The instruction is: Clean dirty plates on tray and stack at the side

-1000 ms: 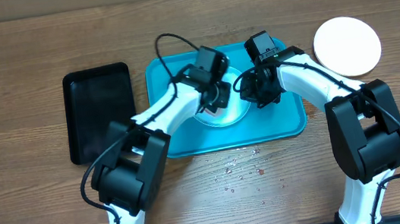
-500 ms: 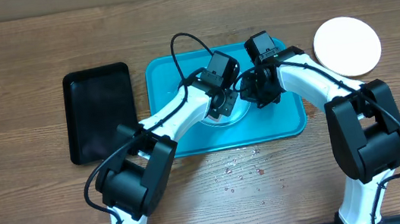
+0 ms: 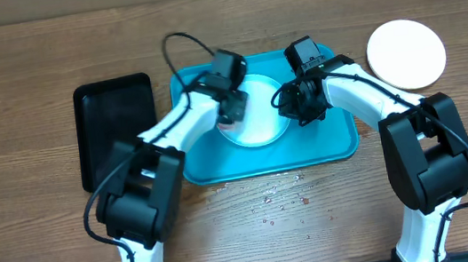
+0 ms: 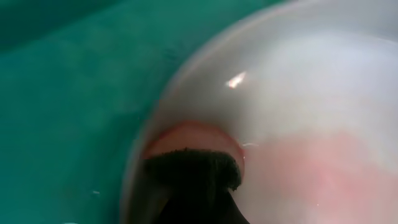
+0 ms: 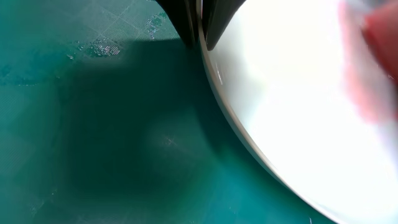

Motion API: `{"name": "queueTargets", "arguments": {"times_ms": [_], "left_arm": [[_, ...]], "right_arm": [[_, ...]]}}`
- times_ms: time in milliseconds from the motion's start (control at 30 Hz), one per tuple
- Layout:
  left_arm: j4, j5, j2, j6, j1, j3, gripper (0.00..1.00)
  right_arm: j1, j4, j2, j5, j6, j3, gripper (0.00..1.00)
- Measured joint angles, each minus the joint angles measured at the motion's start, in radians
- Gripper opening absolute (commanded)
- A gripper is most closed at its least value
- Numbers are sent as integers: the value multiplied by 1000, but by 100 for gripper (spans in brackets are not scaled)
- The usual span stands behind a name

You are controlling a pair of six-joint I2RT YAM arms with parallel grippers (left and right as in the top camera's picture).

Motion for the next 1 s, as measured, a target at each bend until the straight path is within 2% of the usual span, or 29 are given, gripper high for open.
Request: {"name": "queueTargets", "arguments": {"times_ms": [300, 600, 833, 1000], "left_arm": [[-8, 21, 1, -15, 10, 1, 4], [-70, 130, -40, -32, 21, -9, 4], [-143, 138, -143, -41, 23, -87, 4], [-227, 78, -311, -50, 53, -99, 4]], "right_arm": [[0, 0, 0, 0, 0, 0, 4], [0, 1, 0, 0, 0, 0, 4], [7, 4, 0, -16, -2, 0, 4], [11, 6, 0, -20, 3, 0, 4]]}}
